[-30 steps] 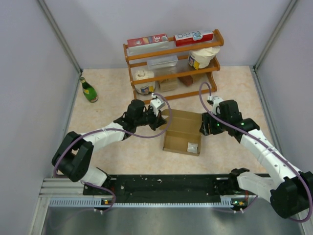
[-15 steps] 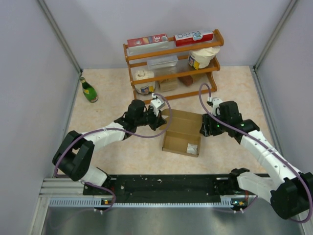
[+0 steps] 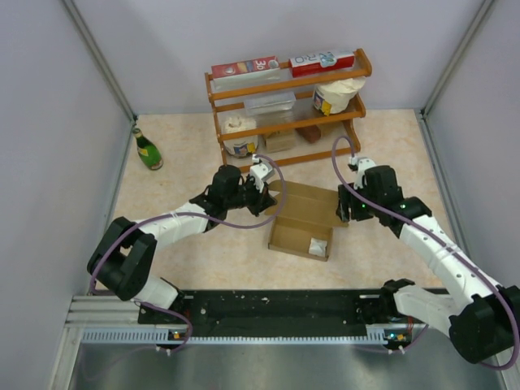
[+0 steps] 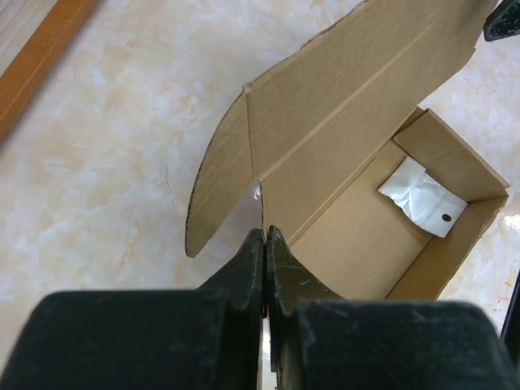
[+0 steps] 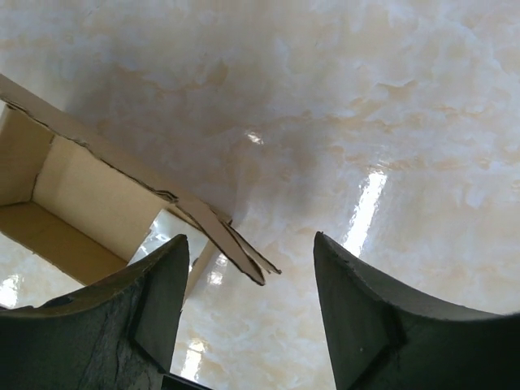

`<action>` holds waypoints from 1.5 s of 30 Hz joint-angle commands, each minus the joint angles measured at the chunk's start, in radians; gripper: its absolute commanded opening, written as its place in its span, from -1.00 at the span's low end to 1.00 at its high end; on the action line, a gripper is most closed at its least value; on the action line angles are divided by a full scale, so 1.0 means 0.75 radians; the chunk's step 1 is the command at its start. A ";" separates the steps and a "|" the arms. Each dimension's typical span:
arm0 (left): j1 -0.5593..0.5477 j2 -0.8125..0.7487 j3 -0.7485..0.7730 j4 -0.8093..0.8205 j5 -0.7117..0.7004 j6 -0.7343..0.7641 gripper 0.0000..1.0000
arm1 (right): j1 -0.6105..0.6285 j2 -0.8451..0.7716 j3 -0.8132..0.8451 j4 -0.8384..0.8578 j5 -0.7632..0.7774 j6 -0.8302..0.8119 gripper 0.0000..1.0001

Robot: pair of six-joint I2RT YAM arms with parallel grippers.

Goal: Fold the paper box

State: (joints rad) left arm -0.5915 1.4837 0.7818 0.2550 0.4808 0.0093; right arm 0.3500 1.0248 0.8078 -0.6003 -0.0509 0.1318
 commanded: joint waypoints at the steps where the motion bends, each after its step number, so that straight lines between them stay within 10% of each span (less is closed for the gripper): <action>1: 0.003 0.006 0.044 -0.001 -0.003 0.008 -1.00 | -0.033 0.016 0.040 0.140 -0.091 -0.012 0.21; 26: -0.001 -0.060 0.009 -0.013 -0.081 -0.055 -1.00 | -0.035 0.010 -0.007 0.082 -0.218 0.074 -0.34; 45: -0.001 -0.064 -0.003 -0.019 -0.138 -0.082 -1.00 | -0.037 -0.047 -0.099 0.068 -0.257 0.113 -0.24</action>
State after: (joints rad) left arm -0.5915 1.4677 0.7830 0.2234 0.3923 -0.0475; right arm 0.3351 1.0355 0.7391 -0.5720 -0.2356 0.2016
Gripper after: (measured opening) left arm 0.012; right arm 0.396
